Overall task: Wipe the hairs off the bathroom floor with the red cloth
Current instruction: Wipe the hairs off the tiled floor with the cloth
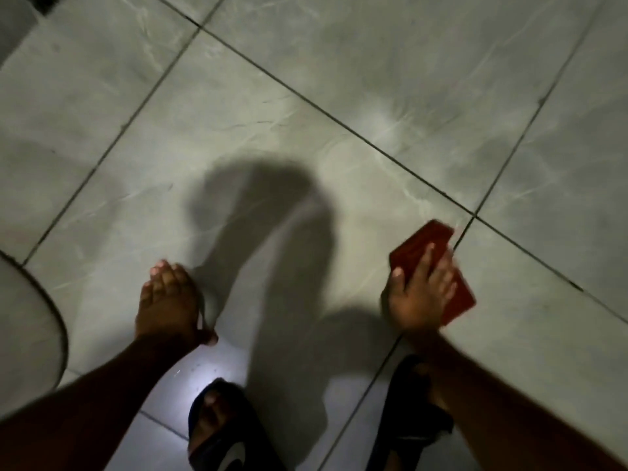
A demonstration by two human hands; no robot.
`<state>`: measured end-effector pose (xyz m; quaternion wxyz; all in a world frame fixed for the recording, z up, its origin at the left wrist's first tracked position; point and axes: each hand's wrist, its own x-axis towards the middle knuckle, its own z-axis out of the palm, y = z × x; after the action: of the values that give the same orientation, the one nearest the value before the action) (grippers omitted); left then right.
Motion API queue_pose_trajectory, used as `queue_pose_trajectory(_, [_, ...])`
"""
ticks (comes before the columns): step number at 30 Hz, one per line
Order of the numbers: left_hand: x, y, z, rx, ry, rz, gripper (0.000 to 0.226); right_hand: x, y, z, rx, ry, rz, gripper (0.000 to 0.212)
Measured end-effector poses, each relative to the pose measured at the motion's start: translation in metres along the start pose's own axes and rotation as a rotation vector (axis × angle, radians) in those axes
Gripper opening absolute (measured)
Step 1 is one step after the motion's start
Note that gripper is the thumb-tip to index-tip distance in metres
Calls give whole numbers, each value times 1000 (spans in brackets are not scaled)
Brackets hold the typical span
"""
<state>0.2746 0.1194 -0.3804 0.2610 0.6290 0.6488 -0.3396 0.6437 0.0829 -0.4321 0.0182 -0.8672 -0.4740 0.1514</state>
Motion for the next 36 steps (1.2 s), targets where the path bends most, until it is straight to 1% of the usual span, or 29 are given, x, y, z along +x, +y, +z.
queue_pose_trajectory(1, [0, 0, -1, -1, -5, -3, 144, -35, -10, 10, -13, -17, -34, 74])
queue_pose_trajectory(2, [-1, 0, -2, -3, -9, -1, 143, -70, -21, 19, -27, -62, -126, 71])
queue_pose_trajectory(4, [-3, -2, -1, -9, -9, 10, 142, -123, -37, 29, -43, -186, -404, 71])
queue_pose_trajectory(5, [-3, -3, 0, -19, -3, 15, 142, -129, -42, 31, -37, -226, -603, 74])
queue_pose_trajectory(6, [-3, -5, 1, -35, 3, 17, 143, -113, -47, 30, -15, -278, -802, 76])
queue_pose_trajectory(7, [-2, -6, 3, -49, 9, 21, 144, -88, -55, 29, -7, -308, -971, 76])
queue_pose_trajectory(8, [0, -7, 4, -63, 22, 30, 144, -58, -68, 25, -37, -298, -1101, 73])
queue_pose_trajectory(9, [1, -8, 4, -80, 30, 34, 145, -29, -85, 23, -76, -271, -1152, 71])
queue_pose_trajectory(10, [1, -9, 5, -97, 27, 38, 146, -4, -104, 24, -93, -257, -1096, 72])
queue_pose_trajectory(12, [0, -11, 4, -110, 35, 55, 148, 26, -146, 25, -74, -266, -830, 79])
queue_pose_trajectory(13, [-1, -12, 2, -101, 43, 60, 148, 25, -169, 28, -66, -255, -709, 81])
queue_pose_trajectory(14, [-1, -12, 2, -91, 42, 65, 149, 16, -186, 31, -77, -243, -661, 82])
queue_pose_trajectory(15, [-2, -13, 1, -83, 41, 64, 149, 1, -197, 33, -104, -246, -684, 82])
queue_pose_trajectory(17, [-3, -12, 2, -77, 53, 59, 150, -41, -196, 41, -132, -278, -865, 81])
queue_pose_trajectory(19, [-1, -11, 3, -70, 58, 57, 149, -89, -165, 49, -123, -320, -1048, 79])
queue_pose_trajectory(21, [0, -11, 5, -49, 68, 67, 146, -127, -117, 48, -176, -445, -1265, 80])
queue_pose_trajectory(22, [0, -11, 5, -43, 70, 69, 146, -131, -95, 42, -258, -516, -1429, 80])
queue_pose_trajectory(23, [0, -11, 6, -43, 64, 67, 146, -119, -78, 34, -338, -564, -1622, 78])
queue_pose_trajectory(24, [0, -10, 7, -45, 58, 62, 147, -96, -69, 29, -378, -559, -1807, 74])
queue_pose_trajectory(25, [0, -11, 8, -49, 66, 56, 148, -66, -68, 23, -399, -546, -1937, 68])
queue_pose_trajectory(26, [1, -11, 10, -53, 81, 52, 149, -31, -73, 17, -368, -493, -1988, 60])
queue_pose_trajectory(27, [2, -11, 11, -56, 89, 52, 149, 6, -81, 12, -312, -433, -1924, 55])
queue_pose_trajectory(28, [2, -11, 12, -59, 91, 56, 149, 44, -91, 6, -268, -344, -1765, 55])
queue_pose_trajectory(29, [3, -11, 13, -63, 91, 58, 149, 78, -100, 0, -278, -283, -1536, 61])
queue_pose_trajectory(31, [3, -12, 14, -73, 93, 51, 149, 119, -107, -11, -269, -260, -999, 74])
queue_pose_trajectory(32, [3, -11, 13, -72, 89, 47, 148, 123, -104, -12, -209, -243, -766, 77])
queue_pose_trajectory(33, [3, -11, 13, -69, 80, 44, 148, 115, -97, -12, -150, -209, -583, 77])
queue_pose_trajectory(35, [3, -10, 11, -65, 60, 38, 147, 74, -77, -8, -82, -118, -323, 78])
queue_pose_trajectory(36, [3, -10, 10, -62, 53, 35, 147, 44, -68, -4, -52, -105, -213, 78])
